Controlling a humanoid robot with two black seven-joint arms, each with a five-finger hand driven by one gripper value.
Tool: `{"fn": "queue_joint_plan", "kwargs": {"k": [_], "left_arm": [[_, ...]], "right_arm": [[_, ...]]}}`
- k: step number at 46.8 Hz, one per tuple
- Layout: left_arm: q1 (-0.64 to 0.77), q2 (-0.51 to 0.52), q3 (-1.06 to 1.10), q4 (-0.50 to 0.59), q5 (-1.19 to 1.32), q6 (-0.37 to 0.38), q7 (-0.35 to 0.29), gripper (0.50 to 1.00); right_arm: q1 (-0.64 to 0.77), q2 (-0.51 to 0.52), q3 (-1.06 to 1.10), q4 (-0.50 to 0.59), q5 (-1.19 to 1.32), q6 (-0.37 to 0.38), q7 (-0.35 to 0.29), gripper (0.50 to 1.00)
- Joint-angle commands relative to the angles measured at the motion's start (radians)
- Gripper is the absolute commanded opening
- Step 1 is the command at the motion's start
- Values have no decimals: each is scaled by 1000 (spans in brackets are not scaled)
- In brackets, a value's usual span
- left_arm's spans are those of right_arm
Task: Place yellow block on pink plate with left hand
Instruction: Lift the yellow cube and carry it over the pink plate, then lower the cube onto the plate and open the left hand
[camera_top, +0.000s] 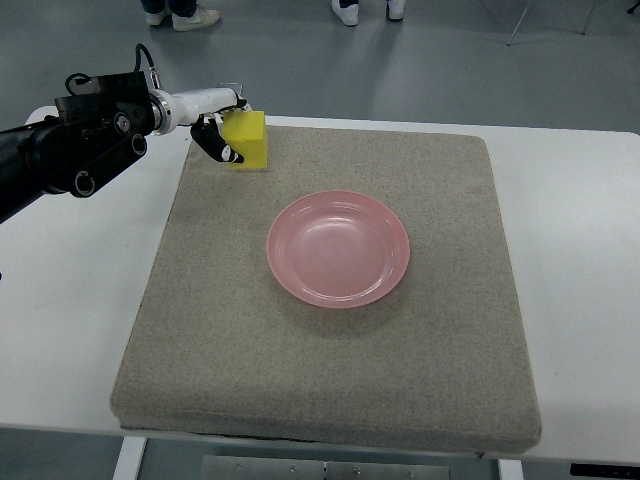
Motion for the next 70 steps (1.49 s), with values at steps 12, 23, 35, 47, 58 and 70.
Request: {"fn": "queue_joint_plan", "kwargs": {"k": [12, 23, 35, 47, 58, 70], "left_arm": [[-43, 179, -13, -316, -11, -22, -3, 500], [-21, 302, -12, -552, -18, -23, -56, 500], [-8, 353, -3, -793, -14, -88, -69, 500], [14, 241, 16, -720, 34, -126, -66, 500], [34, 129, 17, -606, 134, -117, -66, 500], [45, 81, 19, -534, 134, -111, -64, 851]], "right_arm": [[0, 0, 0, 0, 0, 0, 0, 924], [0, 0, 0, 0, 0, 0, 0, 924], [0, 0, 0, 0, -1, 0, 0, 924], [0, 0, 0, 0, 0, 0, 0, 924], [0, 0, 0, 0, 0, 0, 0, 924], [0, 0, 0, 0, 0, 0, 0, 924]]}}
